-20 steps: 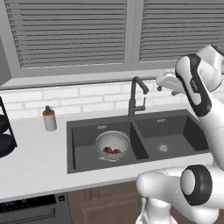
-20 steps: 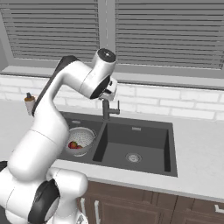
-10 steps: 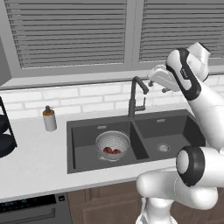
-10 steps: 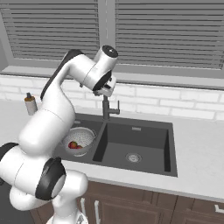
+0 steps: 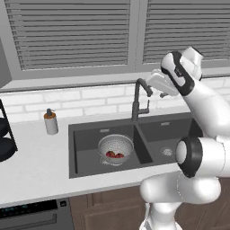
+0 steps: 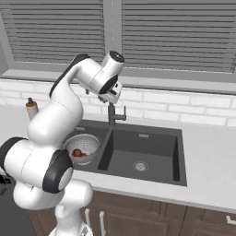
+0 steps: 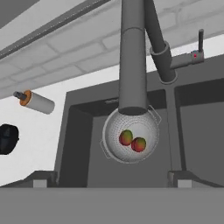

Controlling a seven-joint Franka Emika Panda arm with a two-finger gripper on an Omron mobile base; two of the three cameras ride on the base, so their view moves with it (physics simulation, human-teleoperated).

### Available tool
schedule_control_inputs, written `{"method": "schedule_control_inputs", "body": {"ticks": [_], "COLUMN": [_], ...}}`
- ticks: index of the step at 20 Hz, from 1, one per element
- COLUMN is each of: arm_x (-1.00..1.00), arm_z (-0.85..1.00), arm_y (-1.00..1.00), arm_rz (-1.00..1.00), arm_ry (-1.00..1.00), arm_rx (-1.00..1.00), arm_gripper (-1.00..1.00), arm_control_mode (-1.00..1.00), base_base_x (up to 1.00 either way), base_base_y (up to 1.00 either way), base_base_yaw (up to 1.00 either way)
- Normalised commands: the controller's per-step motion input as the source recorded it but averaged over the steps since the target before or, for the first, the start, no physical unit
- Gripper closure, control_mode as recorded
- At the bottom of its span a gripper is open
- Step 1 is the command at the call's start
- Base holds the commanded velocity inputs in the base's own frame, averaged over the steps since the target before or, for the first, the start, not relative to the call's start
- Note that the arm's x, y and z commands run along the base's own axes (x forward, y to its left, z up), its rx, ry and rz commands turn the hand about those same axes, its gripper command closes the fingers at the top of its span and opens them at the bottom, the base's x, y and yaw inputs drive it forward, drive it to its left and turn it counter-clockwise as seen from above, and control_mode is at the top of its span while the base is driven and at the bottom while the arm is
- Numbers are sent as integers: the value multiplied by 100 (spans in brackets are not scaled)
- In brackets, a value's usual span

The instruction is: Put the colander in the sink, put the mango, mango in the colander, and turn on the sink faucet and pour water over the colander.

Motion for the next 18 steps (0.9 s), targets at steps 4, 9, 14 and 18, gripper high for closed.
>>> {"method": "schedule_control_inputs", "body": {"ticks": [4,9,14,18], "arm_x": [41,46,41,37], "arm_z": [-22,-15,-7,-9], "arm_y": [0,0,0,0], "arm_rz": [0,0,0,0], "arm_ry": [5,3,0,0], "arm_rx": [0,3,5,5], "arm_gripper": [-100,-100,-100,-100], "arm_control_mode": [-100,-100,-100,-100], "base_base_x": [0,0,0,0], "base_base_y": [0,0,0,0], "base_base_yaw": [0,0,0,0]}}
